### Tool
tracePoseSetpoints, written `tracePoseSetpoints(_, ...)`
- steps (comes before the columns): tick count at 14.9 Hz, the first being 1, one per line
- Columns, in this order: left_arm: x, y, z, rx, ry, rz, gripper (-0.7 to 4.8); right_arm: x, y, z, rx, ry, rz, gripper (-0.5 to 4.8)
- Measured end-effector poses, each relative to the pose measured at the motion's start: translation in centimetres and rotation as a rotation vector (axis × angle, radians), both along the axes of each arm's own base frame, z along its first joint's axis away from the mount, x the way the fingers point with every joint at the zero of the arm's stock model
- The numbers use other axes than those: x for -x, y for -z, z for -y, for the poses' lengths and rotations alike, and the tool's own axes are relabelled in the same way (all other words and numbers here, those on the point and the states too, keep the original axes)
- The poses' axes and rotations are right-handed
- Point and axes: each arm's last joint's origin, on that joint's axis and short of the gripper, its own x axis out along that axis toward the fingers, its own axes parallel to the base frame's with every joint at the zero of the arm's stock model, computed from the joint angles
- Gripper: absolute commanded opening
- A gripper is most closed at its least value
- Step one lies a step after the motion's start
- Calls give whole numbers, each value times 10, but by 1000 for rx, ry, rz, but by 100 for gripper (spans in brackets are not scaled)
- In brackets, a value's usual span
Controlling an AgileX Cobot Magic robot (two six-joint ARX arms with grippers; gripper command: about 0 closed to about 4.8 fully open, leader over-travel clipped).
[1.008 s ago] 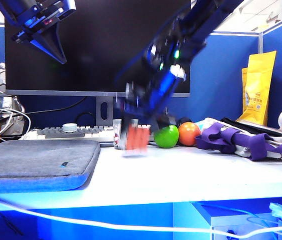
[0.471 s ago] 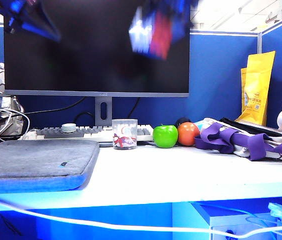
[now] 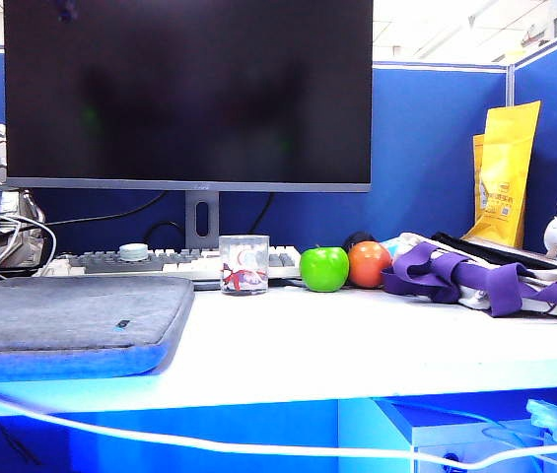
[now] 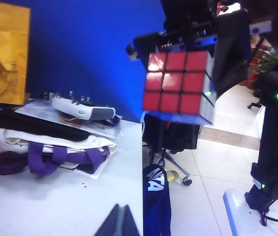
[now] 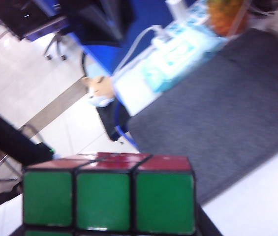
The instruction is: Rotate the Rubik's Cube so that its red face is facing towards you.
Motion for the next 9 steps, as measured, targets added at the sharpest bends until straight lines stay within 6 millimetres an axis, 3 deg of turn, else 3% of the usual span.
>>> tracePoseSetpoints(2, 0, 0, 0, 1, 1, 5, 12, -6, 14, -1, 29, 10, -49, -1)
tracePoseSetpoints(7, -2, -1, 2, -22, -19, 17, 12, -50, 117, -11, 290, 91, -201, -1)
tracePoseSetpoints(9, -3, 1, 4, -58, -56, 0, 12, -60, 129, -14, 328, 117, -172, -2)
